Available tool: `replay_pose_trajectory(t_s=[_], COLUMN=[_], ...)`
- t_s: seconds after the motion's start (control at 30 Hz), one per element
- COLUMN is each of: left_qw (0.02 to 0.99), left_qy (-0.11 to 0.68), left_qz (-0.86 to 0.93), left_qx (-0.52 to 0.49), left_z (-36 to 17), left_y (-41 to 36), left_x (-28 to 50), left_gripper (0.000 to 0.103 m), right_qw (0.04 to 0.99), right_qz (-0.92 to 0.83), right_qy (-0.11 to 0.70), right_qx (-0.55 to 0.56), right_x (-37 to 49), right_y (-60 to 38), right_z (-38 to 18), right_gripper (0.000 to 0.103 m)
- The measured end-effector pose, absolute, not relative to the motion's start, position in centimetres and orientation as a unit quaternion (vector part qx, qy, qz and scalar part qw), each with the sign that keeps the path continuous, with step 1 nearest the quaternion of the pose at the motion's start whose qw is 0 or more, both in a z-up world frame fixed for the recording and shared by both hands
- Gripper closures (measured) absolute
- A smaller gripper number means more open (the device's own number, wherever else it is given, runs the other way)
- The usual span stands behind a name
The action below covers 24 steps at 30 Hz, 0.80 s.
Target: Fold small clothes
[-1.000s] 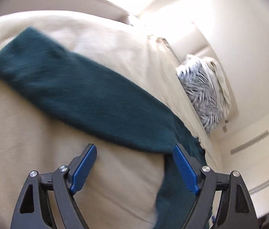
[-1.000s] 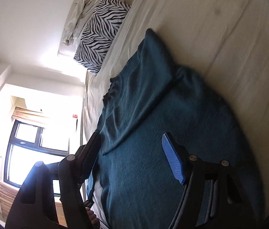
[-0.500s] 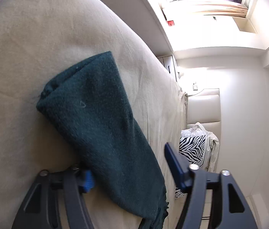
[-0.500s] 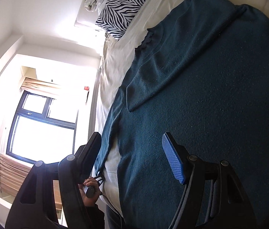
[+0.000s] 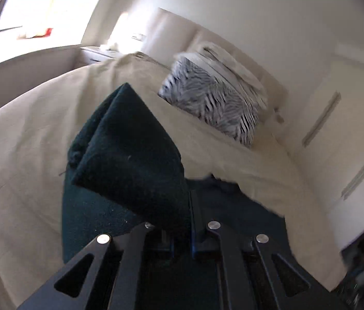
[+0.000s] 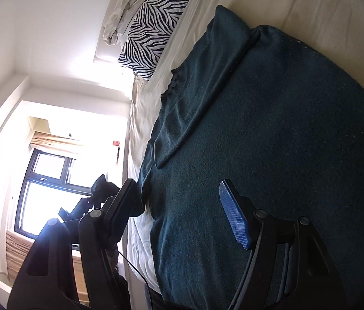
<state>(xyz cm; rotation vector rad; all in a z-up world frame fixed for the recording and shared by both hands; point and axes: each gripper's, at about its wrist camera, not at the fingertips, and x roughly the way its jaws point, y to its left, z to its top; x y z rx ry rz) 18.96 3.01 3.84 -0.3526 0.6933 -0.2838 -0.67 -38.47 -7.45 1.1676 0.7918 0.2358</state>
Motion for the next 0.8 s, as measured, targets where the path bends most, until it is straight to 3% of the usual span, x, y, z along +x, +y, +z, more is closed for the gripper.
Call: replay_pose_trajectory(t_s=[0.07,0.17,0.23,0.33,0.57,0.8], left_qw=[0.92,0.897,0.893,0.894,0.896,0.893], left_qy=[0.349,0.384,0.383,0.387,0.401,0.409], left_qz=[-0.17,-0.21,-0.219,-0.215,-0.183,-0.137], left_qx=[-0.057,0.061,0.087,0.072,-0.053,-0.127], left_z=[2.4,-1.8,-3.7,-4.0,-4.6,-6.5], left_y=[-5.5,-13.5,-14.1,-11.9,-1.9,3.5], left_x=[18.3,15.9,12.8,11.2,8.7,8.2], left_gripper=[0.092,0.059,0.041,0.03,0.025,0.026], right_qw=[0.754,0.754,0.758,0.763,0.798,0.8], right_qz=[0.101,0.086,0.074,0.072,0.104,0.059], right_qy=[0.359,0.362,0.372,0.388,0.433,0.521], right_qx=[0.541,0.541,0.53,0.512,0.406,0.292], right_x=[-1.0,-1.4,-1.2,0.0,8.3,16.5], right_y=[-39.4,-40.7,-41.2,-41.1,-34.4,-28.6], right_z=[-7.9,-8.4,-8.7,-9.0,-6.9,-9.6], right_gripper=[0.037,0.037,0.037,0.037,0.037,0.041])
